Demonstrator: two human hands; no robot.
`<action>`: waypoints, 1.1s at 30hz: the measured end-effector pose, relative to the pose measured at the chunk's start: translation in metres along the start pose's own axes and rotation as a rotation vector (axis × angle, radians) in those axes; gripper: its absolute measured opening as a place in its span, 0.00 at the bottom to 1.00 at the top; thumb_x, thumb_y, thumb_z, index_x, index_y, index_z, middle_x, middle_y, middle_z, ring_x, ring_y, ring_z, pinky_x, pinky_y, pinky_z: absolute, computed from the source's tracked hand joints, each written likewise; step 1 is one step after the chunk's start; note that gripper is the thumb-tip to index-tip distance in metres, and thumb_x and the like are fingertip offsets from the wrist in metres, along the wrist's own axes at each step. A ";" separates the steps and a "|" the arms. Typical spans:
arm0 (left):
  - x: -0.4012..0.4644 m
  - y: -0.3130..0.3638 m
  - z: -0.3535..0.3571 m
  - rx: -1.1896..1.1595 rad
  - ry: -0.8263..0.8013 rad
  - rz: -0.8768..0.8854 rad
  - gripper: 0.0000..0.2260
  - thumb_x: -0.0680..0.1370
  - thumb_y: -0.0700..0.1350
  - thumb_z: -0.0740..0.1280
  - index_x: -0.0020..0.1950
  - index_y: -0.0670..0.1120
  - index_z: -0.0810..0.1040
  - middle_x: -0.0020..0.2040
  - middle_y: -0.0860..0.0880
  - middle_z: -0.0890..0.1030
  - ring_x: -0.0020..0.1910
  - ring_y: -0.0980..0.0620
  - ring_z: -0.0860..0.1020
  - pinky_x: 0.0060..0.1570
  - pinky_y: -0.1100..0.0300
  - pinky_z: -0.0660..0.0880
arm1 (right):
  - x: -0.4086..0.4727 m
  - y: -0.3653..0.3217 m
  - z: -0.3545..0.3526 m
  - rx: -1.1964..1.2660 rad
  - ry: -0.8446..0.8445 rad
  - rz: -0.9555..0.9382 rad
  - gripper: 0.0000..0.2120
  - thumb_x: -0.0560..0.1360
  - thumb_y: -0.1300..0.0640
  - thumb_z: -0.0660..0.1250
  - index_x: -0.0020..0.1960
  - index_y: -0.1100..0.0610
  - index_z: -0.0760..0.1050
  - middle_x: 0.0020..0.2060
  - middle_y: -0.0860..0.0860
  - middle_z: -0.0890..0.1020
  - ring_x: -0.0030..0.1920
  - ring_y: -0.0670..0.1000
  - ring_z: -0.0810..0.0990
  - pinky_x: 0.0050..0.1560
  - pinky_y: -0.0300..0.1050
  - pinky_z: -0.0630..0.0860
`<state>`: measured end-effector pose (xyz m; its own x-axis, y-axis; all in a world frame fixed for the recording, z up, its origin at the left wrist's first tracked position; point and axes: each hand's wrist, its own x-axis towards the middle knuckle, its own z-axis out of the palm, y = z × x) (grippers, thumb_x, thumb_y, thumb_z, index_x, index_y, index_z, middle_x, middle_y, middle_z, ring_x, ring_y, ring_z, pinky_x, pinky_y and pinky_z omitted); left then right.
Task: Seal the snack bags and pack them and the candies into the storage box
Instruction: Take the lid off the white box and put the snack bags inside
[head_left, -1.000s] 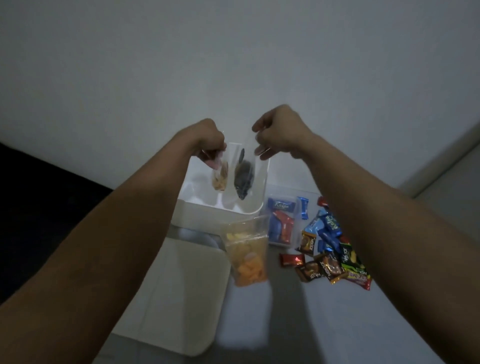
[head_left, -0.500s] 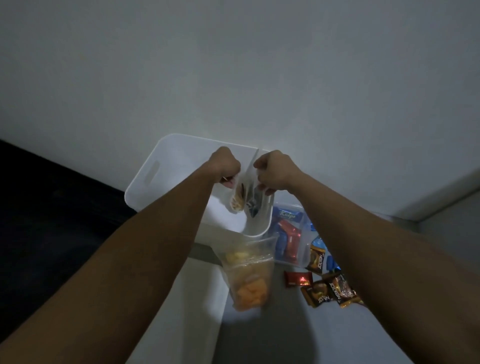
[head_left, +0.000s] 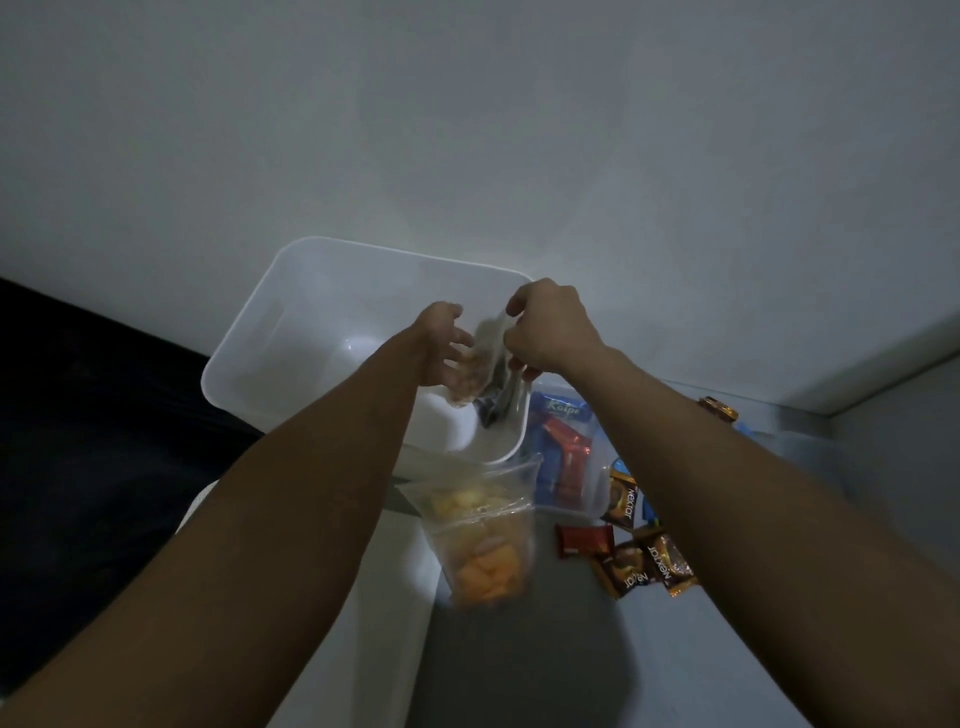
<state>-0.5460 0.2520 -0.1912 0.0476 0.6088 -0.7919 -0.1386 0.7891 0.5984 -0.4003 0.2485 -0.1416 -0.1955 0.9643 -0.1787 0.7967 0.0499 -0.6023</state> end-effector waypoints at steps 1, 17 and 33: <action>0.000 -0.002 0.002 -0.004 0.006 0.001 0.27 0.81 0.54 0.50 0.71 0.35 0.65 0.62 0.36 0.73 0.58 0.35 0.74 0.55 0.41 0.74 | -0.001 0.002 0.001 0.004 0.021 -0.005 0.12 0.71 0.66 0.67 0.54 0.65 0.78 0.47 0.63 0.81 0.43 0.63 0.83 0.46 0.56 0.82; -0.029 -0.008 0.011 0.196 0.062 0.144 0.24 0.81 0.56 0.54 0.68 0.38 0.68 0.58 0.41 0.71 0.56 0.39 0.72 0.60 0.39 0.72 | -0.026 0.013 -0.021 0.051 0.091 -0.068 0.06 0.70 0.65 0.68 0.41 0.56 0.81 0.41 0.56 0.84 0.41 0.56 0.84 0.46 0.54 0.83; -0.147 -0.079 0.001 1.006 0.308 0.588 0.08 0.69 0.44 0.74 0.35 0.39 0.82 0.33 0.43 0.83 0.32 0.48 0.81 0.33 0.60 0.78 | -0.141 0.030 0.008 -0.181 -0.018 -0.040 0.18 0.67 0.59 0.75 0.53 0.59 0.73 0.47 0.54 0.78 0.47 0.53 0.76 0.43 0.45 0.73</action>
<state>-0.5406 0.1003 -0.1220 -0.0211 0.9597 -0.2803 0.7802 0.1912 0.5957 -0.3532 0.1122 -0.1403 -0.2380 0.9558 -0.1726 0.8777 0.1356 -0.4597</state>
